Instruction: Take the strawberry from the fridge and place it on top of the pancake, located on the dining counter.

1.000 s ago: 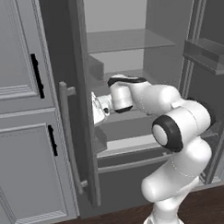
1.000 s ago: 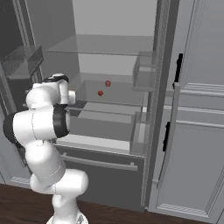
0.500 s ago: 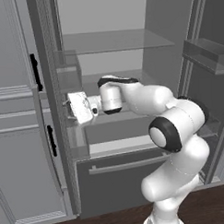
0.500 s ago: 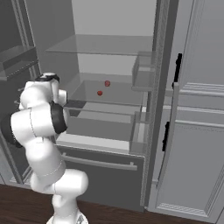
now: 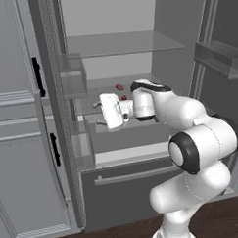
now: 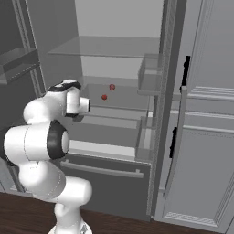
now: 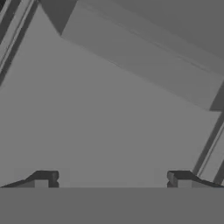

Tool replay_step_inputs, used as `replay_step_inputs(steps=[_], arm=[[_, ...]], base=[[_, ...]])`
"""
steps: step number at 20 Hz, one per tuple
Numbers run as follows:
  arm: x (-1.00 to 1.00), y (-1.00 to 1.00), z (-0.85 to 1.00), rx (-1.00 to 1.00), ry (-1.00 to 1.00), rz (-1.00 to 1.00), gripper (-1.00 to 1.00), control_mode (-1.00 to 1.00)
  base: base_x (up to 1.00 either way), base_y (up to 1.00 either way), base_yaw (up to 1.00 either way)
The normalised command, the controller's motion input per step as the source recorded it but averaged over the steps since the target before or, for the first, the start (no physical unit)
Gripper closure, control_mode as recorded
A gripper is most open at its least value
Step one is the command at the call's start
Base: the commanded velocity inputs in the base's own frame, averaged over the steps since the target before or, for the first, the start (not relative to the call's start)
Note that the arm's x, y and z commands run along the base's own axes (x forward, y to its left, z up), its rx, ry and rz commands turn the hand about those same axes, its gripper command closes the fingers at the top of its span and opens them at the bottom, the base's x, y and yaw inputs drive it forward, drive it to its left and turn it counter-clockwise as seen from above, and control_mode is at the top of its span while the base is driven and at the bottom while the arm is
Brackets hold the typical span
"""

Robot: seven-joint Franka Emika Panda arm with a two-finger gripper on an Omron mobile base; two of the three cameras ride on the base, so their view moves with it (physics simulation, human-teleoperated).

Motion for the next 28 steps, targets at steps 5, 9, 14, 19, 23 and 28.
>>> replay_step_inputs(steps=[5, 9, 14, 19, 23, 28], arm=[[0.18, -1.00, -0.02, -0.25, -0.14, -0.08, -1.00, -1.00], [0.18, -1.00, -0.19, -0.48, -0.26, -0.01, -1.00, -1.00], [0.24, -0.93, -0.27, -0.56, -0.33, 0.01, -1.00, -1.00], [0.08, -1.00, -0.23, -0.48, -0.42, 0.28, -1.00, -1.00], [-0.10, -0.79, -0.07, -0.58, -0.32, 0.55, -1.00, -1.00], [-0.51, -0.36, 0.00, -0.54, -0.28, 0.70, -1.00, -1.00]], base=[[0.00, 0.00, 0.00], [0.00, 0.00, 0.00], [0.00, 0.00, 0.00], [0.00, 0.00, 0.00], [0.00, 0.00, 0.00], [0.00, 0.00, 0.00]])
